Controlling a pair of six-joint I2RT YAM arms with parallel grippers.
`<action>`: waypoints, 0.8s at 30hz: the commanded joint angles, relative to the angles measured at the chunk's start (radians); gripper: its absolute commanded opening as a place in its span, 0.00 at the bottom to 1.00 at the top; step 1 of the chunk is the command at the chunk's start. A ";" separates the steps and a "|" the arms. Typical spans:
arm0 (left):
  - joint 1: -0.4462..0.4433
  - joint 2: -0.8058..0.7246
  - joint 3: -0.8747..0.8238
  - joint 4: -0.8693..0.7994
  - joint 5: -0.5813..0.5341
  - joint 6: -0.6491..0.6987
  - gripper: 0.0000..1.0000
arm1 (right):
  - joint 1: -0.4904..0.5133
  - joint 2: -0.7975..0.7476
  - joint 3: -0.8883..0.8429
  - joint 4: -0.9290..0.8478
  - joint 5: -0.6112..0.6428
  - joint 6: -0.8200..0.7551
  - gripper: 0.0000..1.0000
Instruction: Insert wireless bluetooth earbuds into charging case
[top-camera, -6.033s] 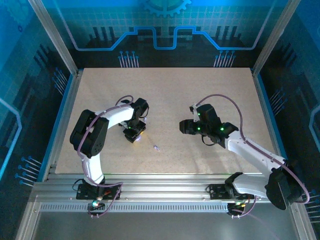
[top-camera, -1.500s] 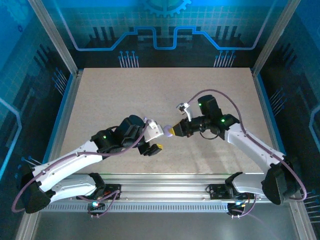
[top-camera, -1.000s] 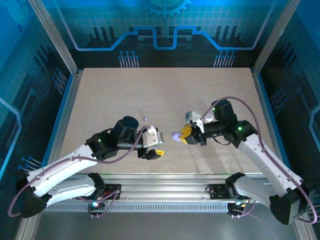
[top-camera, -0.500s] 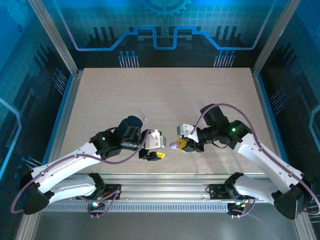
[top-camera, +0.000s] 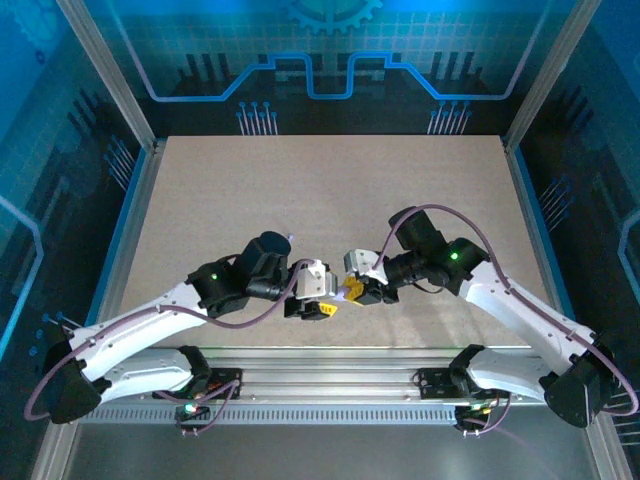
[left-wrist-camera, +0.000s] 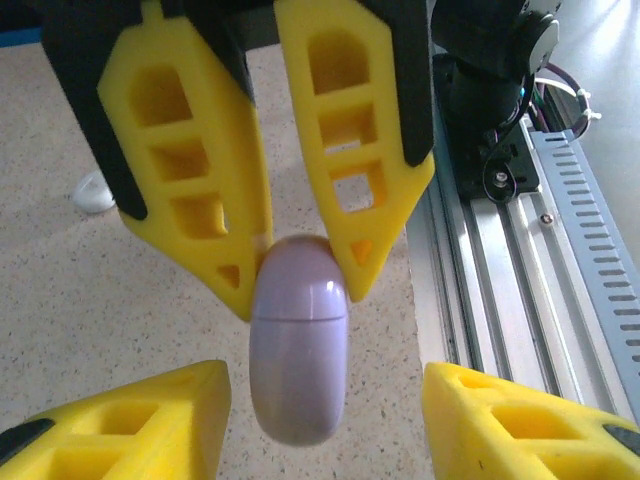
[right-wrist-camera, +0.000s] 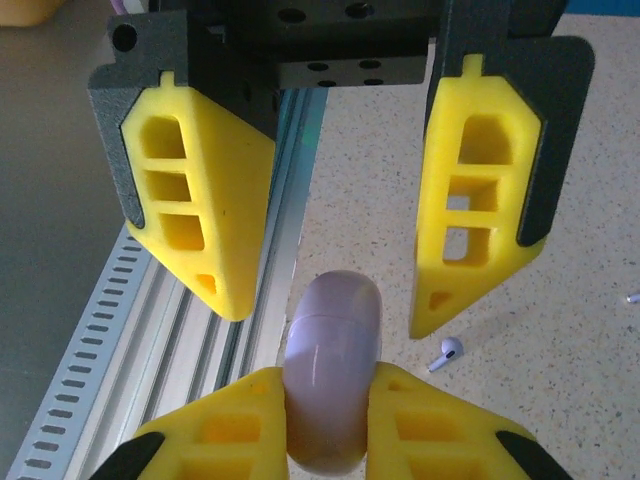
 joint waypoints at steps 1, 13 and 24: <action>-0.011 0.009 0.014 0.035 0.050 -0.019 0.51 | 0.016 0.010 0.007 0.023 -0.045 -0.021 0.18; -0.014 0.016 0.023 0.003 0.029 -0.010 0.32 | 0.017 0.020 0.010 0.047 -0.069 -0.010 0.18; -0.015 -0.025 -0.001 0.050 0.006 -0.041 0.23 | -0.004 -0.081 -0.087 0.167 -0.035 0.069 0.42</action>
